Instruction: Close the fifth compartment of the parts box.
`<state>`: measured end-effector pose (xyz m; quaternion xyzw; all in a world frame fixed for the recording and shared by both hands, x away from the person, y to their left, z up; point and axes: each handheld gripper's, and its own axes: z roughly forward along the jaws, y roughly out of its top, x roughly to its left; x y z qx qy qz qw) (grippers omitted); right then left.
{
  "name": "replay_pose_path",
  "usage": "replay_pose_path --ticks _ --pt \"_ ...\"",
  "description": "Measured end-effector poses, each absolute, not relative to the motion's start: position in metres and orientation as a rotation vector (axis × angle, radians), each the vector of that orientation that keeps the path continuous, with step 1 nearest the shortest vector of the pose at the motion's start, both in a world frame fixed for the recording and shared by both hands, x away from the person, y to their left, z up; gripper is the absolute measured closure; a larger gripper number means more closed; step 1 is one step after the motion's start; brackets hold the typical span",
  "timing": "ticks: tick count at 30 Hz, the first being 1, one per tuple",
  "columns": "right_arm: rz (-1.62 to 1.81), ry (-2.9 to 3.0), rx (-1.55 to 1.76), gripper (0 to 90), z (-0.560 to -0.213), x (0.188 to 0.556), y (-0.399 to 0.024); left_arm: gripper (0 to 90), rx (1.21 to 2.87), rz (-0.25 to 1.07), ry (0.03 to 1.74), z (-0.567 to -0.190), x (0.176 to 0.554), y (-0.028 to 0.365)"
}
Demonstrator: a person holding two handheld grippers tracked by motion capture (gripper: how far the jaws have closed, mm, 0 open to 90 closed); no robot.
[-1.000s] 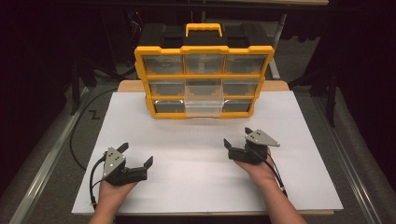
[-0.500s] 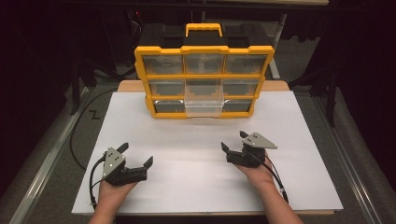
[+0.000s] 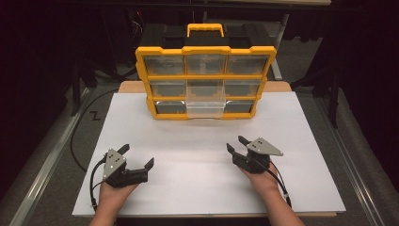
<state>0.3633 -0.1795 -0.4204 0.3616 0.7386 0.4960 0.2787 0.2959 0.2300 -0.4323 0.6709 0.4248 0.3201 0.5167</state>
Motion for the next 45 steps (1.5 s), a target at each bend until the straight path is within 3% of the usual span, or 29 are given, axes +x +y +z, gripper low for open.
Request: replay_pose_path --ticks 3,9,22,45 --pt "1.335 1.975 0.966 55.3 -0.420 0.362 -0.180 0.2 1.610 0.768 1.021 -0.433 0.296 0.230" --pt "1.354 1.962 0.951 73.9 -0.417 0.360 -0.182 0.1 1.608 0.767 1.025 -0.433 0.296 0.230" --pt "1.371 1.947 0.927 89.6 -0.414 0.357 -0.182 0.2 1.608 0.768 1.023 -0.432 0.296 0.230" --pt "1.402 1.980 0.894 90.0 -0.414 0.370 -0.154 0.2 1.619 0.772 1.006 -0.433 0.297 0.230"
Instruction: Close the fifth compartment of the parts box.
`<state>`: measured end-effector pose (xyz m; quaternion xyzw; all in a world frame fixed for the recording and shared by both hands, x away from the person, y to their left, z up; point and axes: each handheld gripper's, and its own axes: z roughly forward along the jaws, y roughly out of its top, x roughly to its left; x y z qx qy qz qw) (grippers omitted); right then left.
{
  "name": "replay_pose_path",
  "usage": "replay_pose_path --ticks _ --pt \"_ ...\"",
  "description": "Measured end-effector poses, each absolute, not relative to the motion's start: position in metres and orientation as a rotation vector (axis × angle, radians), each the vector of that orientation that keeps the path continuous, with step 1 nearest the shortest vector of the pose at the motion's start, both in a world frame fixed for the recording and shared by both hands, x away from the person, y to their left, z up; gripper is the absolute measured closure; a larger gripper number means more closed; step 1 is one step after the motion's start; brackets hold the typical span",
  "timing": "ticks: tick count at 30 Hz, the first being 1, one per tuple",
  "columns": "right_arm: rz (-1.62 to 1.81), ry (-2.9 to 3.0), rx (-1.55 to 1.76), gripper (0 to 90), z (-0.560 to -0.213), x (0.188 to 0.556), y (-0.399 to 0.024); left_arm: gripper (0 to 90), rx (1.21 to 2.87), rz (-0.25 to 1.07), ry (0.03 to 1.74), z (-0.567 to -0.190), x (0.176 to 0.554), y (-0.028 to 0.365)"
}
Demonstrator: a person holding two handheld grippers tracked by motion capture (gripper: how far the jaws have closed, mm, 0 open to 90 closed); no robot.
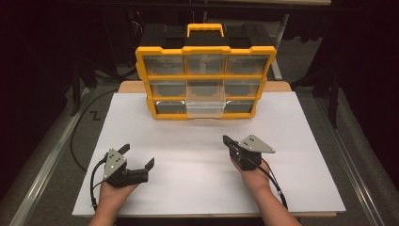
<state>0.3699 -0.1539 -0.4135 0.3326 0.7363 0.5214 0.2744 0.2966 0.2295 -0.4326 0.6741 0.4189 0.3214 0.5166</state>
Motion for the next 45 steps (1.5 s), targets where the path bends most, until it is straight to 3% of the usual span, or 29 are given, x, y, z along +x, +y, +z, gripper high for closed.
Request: replay_pose_path --ticks 45 --pt "1.445 1.846 0.823 90.0 -0.352 0.409 -0.104 0.2 1.613 0.771 0.998 -0.432 0.296 0.230"
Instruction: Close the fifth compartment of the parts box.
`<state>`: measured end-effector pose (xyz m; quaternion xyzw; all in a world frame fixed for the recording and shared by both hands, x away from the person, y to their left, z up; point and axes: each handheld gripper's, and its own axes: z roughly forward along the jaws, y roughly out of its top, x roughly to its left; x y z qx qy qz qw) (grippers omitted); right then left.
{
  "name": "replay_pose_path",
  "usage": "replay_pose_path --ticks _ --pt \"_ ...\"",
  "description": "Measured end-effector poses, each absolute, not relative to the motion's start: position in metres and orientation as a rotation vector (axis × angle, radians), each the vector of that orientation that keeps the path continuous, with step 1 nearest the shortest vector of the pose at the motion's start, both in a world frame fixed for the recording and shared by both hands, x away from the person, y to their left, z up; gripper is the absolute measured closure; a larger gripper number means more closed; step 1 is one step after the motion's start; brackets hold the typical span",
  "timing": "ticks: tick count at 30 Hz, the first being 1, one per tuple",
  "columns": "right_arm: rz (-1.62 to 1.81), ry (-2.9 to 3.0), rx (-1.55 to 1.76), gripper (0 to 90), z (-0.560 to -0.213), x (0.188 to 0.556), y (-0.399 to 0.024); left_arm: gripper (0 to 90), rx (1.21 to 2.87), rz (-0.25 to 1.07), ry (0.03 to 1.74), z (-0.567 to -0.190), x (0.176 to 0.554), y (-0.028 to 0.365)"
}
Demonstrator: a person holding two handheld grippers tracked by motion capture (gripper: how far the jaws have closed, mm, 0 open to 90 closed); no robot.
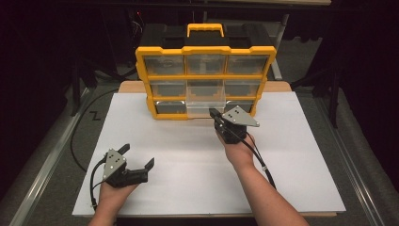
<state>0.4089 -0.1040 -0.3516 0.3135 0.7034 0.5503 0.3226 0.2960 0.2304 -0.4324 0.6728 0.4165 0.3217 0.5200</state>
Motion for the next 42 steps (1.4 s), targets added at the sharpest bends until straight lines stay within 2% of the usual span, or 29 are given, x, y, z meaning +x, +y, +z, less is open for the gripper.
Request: replay_pose_path --ticks 42 --pt "1.397 1.823 0.837 90.0 -0.347 0.438 -0.101 0.2 1.604 0.771 0.995 -0.432 0.295 0.232"
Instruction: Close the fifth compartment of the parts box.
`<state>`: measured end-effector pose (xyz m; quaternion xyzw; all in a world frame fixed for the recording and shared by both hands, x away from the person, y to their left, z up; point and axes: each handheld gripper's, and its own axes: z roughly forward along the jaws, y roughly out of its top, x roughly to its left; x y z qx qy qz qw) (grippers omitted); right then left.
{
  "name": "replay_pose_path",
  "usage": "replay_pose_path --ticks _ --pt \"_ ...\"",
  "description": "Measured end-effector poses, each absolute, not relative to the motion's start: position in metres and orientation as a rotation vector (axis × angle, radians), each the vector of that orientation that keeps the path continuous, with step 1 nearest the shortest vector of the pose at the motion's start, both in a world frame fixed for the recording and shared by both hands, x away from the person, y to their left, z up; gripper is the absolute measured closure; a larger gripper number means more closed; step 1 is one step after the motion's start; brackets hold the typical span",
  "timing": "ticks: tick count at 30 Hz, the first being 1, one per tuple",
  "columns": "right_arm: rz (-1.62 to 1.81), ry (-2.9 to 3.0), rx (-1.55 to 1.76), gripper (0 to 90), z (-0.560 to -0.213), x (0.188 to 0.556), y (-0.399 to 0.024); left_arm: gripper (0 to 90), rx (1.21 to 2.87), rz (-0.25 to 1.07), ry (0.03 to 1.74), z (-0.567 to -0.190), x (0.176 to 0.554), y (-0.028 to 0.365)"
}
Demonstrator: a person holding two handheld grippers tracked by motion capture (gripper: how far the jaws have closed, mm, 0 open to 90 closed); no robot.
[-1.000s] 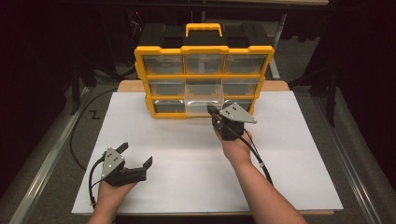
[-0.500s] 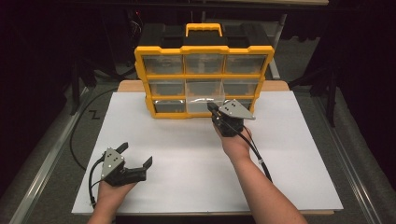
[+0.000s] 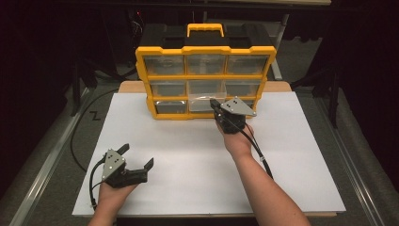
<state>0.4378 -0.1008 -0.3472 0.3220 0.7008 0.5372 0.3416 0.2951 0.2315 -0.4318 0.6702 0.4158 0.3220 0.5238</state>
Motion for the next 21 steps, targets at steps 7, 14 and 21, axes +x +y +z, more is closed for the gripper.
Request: replay_pose_path --ticks 7,14,21 --pt "1.385 1.816 0.842 90.0 -0.345 0.445 -0.100 0.2 1.599 0.766 0.998 -0.432 0.295 0.232" --pt "1.380 1.807 0.859 90.0 -0.344 0.453 -0.099 0.2 1.602 0.763 0.996 -0.432 0.295 0.232" --pt "1.372 1.807 0.871 90.0 -0.343 0.461 -0.096 0.2 1.603 0.757 0.993 -0.432 0.295 0.232"
